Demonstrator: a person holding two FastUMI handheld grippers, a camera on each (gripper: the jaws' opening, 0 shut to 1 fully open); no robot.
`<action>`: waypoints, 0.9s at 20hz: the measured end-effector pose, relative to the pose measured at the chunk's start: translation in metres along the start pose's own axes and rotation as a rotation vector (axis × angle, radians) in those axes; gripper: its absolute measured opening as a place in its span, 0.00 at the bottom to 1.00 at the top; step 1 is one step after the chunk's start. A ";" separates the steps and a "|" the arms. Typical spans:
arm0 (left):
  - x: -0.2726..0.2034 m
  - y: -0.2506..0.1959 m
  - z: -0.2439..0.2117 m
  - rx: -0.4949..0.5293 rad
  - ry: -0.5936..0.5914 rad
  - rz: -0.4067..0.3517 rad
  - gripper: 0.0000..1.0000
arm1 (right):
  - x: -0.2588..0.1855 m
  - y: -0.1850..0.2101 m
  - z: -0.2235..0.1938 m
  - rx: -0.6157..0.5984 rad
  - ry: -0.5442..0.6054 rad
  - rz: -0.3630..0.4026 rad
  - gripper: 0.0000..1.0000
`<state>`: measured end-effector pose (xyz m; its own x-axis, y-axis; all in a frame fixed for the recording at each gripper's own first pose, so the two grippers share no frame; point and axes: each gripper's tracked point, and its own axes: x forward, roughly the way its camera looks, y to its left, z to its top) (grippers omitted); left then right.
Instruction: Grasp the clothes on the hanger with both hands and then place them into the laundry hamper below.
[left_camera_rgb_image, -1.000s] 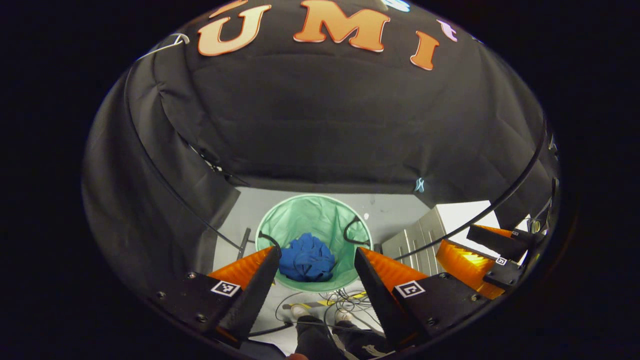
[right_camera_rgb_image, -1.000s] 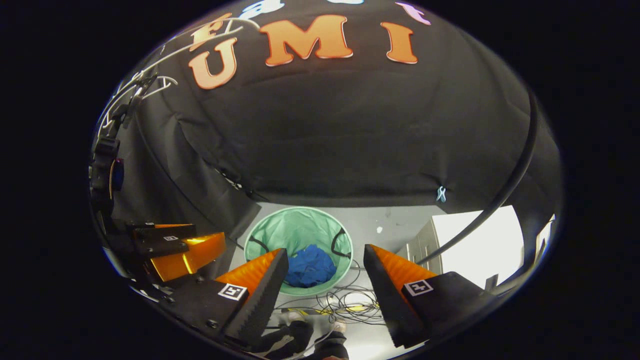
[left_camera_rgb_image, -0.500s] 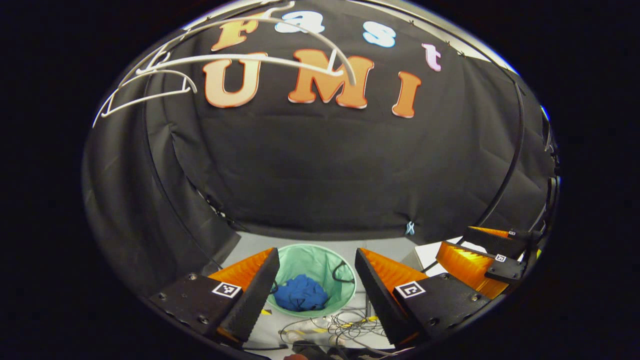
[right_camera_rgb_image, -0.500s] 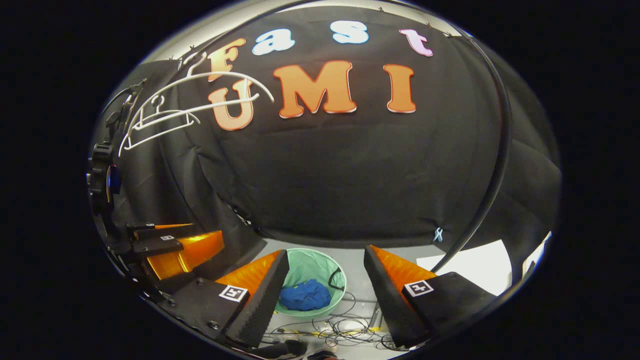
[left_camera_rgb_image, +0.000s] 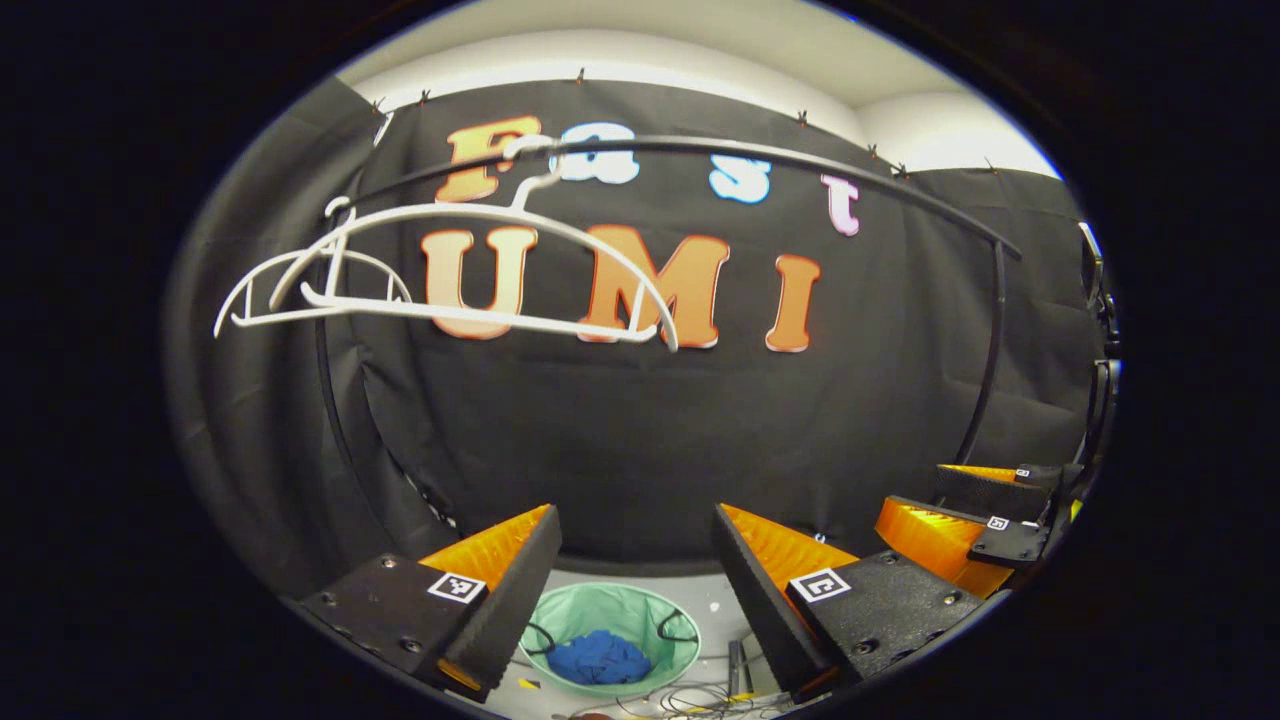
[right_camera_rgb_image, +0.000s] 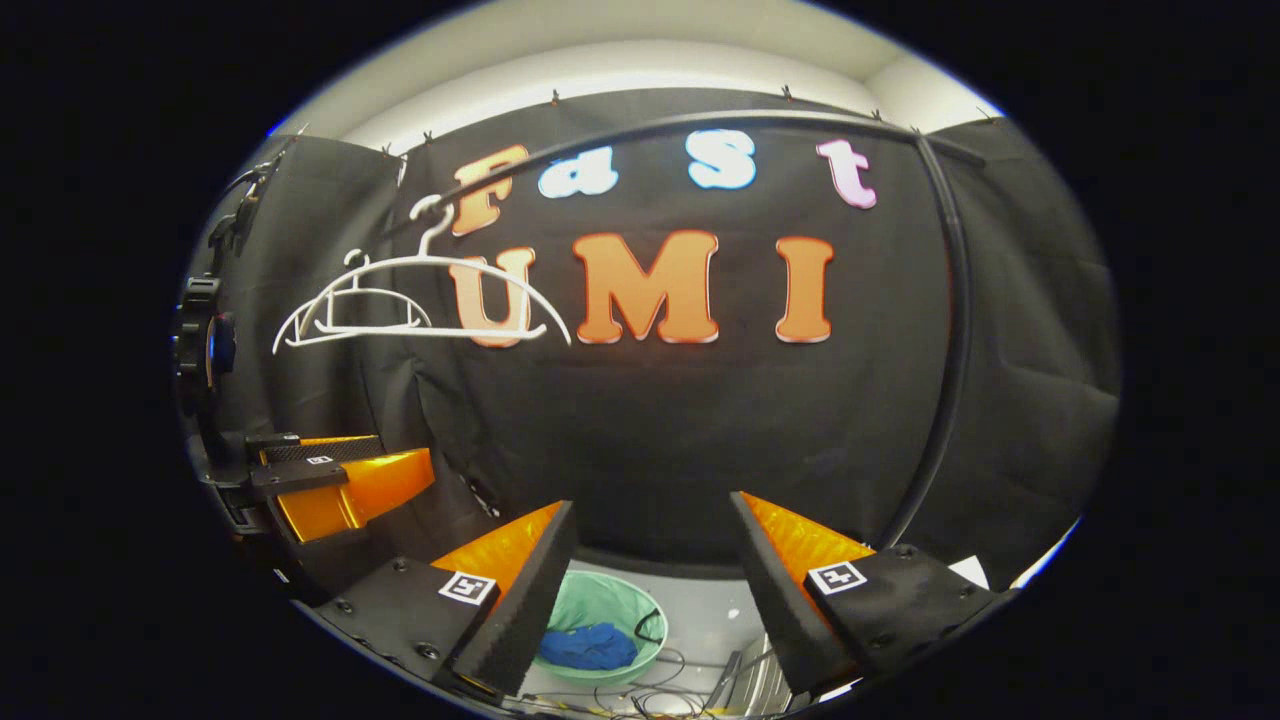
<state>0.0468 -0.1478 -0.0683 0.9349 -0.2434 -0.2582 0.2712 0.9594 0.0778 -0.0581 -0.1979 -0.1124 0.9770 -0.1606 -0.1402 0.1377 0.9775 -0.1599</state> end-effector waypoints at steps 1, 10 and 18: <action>-0.005 -0.003 0.012 0.004 -0.037 0.002 0.94 | -0.004 0.000 0.006 0.003 -0.019 0.002 0.89; -0.028 0.004 0.060 0.017 -0.185 0.040 0.97 | -0.029 -0.003 0.032 0.015 -0.119 0.007 0.89; -0.032 0.003 0.065 0.033 -0.212 0.043 0.98 | -0.031 -0.005 0.027 0.036 -0.118 0.008 0.89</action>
<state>0.0331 -0.1461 0.0029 0.9721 -0.2303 -0.0456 0.2341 0.9652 0.1167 -0.0850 -0.1937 -0.0813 0.9901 -0.1380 -0.0252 0.1338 0.9832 -0.1241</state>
